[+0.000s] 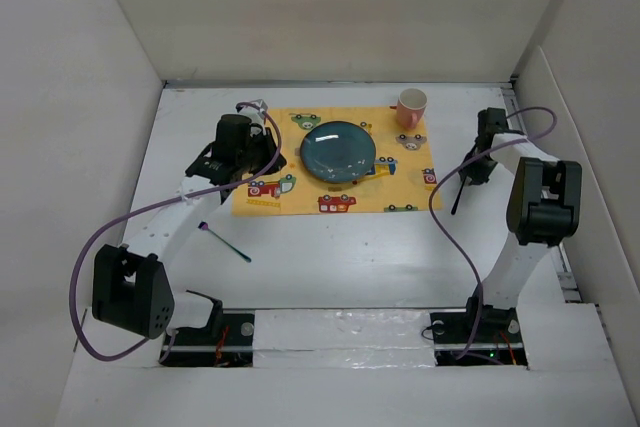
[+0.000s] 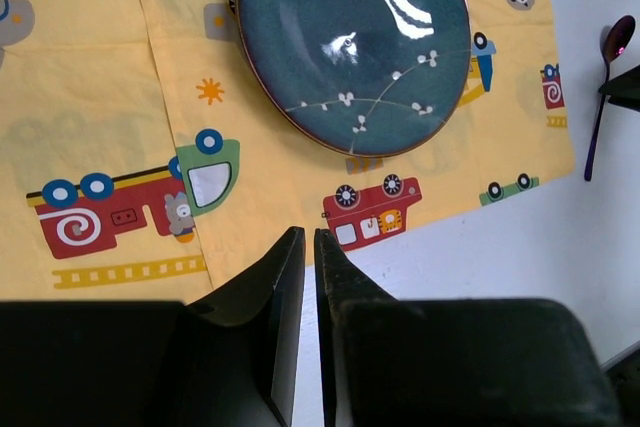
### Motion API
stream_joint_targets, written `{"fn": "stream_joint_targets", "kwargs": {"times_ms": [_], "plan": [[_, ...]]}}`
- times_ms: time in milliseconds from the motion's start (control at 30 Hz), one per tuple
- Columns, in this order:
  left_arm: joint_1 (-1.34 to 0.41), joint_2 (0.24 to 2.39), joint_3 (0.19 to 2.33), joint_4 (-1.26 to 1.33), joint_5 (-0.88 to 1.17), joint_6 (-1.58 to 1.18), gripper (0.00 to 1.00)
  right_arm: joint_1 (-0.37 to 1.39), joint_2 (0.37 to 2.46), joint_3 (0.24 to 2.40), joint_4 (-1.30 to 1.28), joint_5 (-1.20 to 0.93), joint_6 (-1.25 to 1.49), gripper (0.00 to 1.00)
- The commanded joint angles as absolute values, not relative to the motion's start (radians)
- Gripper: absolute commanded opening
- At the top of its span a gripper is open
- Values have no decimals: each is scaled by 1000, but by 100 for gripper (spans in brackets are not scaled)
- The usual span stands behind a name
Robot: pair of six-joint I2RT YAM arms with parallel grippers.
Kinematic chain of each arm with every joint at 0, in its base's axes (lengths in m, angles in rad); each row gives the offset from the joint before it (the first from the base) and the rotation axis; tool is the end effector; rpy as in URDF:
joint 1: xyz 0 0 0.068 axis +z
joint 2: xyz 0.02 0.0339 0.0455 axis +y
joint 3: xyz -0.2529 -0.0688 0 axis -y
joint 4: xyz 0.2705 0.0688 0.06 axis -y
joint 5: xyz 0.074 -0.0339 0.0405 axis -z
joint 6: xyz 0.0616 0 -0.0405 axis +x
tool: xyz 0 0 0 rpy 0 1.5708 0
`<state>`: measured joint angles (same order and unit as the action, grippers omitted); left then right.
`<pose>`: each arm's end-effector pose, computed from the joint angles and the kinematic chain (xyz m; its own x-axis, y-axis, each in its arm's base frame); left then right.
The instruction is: Set the dinner table for one person
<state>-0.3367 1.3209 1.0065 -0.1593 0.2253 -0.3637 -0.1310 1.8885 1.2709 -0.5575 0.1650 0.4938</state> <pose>0.3282 -0.1295 0.2708 -0.5837 -0.1631 -0.7954 0.3232 0.8520 -0.4118 0.4014 -0.0631 0.1217 -0.7147 0.5657 -0.4112 0.6023 0.7967 0.0492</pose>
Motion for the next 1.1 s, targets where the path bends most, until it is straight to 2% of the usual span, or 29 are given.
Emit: {"fn": "stream_joint_targets", "kwargs": {"times_ms": [0, 133, 233, 333, 367, 467, 700, 900, 1067], "plan": [[-339, 1298, 1008, -115, 238, -368, 7, -129, 1907, 1313, -589, 192, 473, 33], [-339, 1296, 991, -101, 250, -376, 7, -129, 1937, 1350, -630, 189, 465, 34], [-339, 1295, 985, -95, 245, -380, 7, -129, 1982, 1411, -696, 192, 454, 30], [-339, 1295, 983, -86, 239, -383, 7, -129, 2016, 1451, -751, 204, 437, 22], [-339, 1295, 983, -81, 239, -383, 6, -129, 2019, 1451, -759, 207, 434, 14], [-339, 1296, 982, -72, 238, -390, 6, -129, 2013, 1445, -769, 228, 431, 0], [-339, 1319, 1008, -80, 250, -390, 7, -94, 1817, 1508, -729, 279, 422, 0], [-339, 1330, 1034, -101, 244, -419, 11, 73, 1713, 1701, -755, 193, 333, 0], [-339, 1306, 1046, -123, 203, -451, 22, 239, 1746, 1773, -784, 106, 281, 0]]}}
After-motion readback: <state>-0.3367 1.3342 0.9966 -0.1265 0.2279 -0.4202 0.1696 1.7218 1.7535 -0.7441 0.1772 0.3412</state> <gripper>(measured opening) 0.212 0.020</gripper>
